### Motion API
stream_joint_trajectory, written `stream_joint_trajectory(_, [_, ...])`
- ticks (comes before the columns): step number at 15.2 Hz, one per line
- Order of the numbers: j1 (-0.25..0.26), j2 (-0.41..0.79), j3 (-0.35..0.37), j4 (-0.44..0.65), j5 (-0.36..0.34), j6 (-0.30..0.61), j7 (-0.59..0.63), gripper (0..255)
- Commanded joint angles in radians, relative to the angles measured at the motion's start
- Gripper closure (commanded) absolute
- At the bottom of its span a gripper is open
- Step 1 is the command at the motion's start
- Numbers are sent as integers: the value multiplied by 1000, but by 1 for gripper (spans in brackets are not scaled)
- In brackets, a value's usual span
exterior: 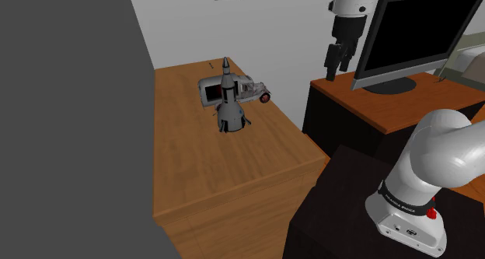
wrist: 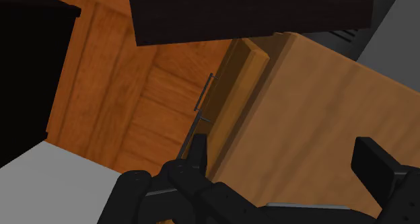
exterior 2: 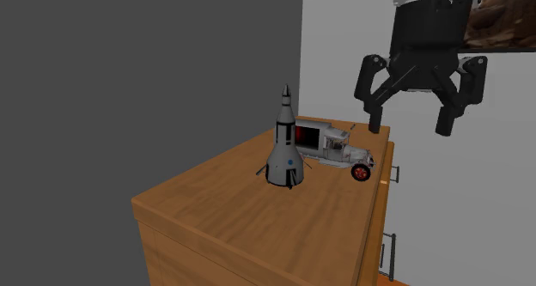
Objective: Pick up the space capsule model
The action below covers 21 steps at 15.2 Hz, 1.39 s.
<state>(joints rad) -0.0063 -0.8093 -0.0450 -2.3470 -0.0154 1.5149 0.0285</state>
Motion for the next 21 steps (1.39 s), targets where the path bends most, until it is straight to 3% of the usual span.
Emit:
stream_joint_trajectory(1, [0, 0, 0, 0, 0, 0, 0, 0])
stream_joint_trajectory(11, [61, 274, 39, 152, 13, 261, -47, 0])
stream_joint_trajectory(21, [107, 547, 86, 396, 3, 430, -86, 0])
